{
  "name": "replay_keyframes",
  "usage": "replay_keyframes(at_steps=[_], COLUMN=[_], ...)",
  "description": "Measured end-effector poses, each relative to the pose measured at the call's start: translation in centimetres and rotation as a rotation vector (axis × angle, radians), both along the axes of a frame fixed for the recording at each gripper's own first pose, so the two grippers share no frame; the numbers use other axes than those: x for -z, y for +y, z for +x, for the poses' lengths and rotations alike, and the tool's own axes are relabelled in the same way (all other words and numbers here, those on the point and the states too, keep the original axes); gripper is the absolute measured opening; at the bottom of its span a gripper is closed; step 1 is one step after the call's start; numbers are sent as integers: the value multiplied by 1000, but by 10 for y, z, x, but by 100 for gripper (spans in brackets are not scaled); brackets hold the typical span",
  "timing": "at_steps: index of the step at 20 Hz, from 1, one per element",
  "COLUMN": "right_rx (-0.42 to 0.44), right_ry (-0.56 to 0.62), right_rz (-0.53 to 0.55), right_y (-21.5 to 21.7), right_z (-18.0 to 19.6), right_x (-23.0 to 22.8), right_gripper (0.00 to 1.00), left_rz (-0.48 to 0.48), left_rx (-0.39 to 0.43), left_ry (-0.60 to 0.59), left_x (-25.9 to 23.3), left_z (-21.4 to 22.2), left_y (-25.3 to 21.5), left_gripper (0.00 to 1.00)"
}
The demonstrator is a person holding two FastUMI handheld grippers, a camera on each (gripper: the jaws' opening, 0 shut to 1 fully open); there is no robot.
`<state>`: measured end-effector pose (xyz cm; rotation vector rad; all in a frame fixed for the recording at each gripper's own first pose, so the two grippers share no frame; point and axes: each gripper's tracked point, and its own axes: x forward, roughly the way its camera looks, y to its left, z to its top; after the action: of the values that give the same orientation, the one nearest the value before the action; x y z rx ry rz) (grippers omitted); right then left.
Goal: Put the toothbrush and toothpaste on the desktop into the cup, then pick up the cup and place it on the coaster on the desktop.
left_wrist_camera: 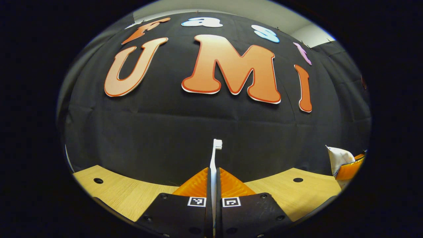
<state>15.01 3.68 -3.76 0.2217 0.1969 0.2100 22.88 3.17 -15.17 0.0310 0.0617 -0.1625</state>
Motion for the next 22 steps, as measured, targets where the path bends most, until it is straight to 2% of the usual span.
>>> replay_keyframes(at_steps=[10, 16, 20, 21, 22], right_rx=[-16, -17, -17, -21, -22], right_ry=[3, 15, 9, 9, 9], right_rz=[-28, -36, -28, -25, -21], right_y=[8, 11, 14, 16, 17], right_z=[0, 1, 2, 3, 5], right_x=[2, 6, 5, 4, 5], right_gripper=[12, 12, 12, 12, 12], left_rz=[-49, -76, -96, -92, -89], left_rx=[68, 69, 84, 88, 101], left_ry=[109, 186, 197, 206, 216], left_x=[56, 87, 83, 82, 83], left_z=[20, 15, 6, 1, -3], left_y=[-9, -6, -3, -2, -1], left_gripper=[3, 4, 5, 13, 13])
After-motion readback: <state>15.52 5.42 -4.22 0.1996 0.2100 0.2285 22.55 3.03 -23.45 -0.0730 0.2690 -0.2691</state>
